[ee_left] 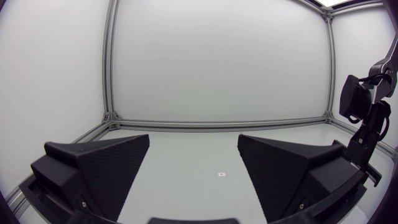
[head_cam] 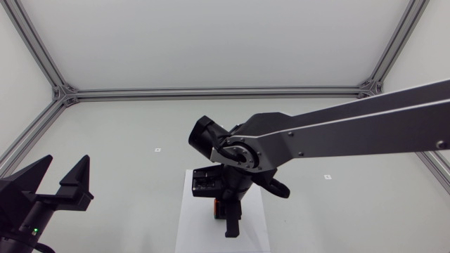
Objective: Pick up the orange 2x2 brick with the right arm and stack it on top of the green 2x2 brick in the center
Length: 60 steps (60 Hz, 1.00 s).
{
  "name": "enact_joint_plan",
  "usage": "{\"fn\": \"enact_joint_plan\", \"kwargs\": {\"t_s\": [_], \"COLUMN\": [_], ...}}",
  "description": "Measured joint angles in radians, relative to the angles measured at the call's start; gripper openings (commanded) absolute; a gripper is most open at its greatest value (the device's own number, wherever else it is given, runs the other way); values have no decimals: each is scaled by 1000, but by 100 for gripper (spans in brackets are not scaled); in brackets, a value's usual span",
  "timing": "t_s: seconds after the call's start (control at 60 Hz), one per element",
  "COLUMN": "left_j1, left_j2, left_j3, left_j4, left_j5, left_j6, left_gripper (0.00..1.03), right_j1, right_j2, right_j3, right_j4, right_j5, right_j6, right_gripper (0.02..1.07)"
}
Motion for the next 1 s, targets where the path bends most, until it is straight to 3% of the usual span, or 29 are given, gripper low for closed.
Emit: {"fn": "enact_joint_plan", "kwargs": {"t_s": [1.0], "left_j1": [0], "left_j2": [0], "left_j3": [0], "left_j4": [0], "left_j5": [0], "left_j6": [0], "left_gripper": [99], "right_j1": [2], "right_j2": [70], "right_j3": [60], "right_j4": [-50], "right_j5": [53], "right_j6": [-30], "right_gripper": [30]}}
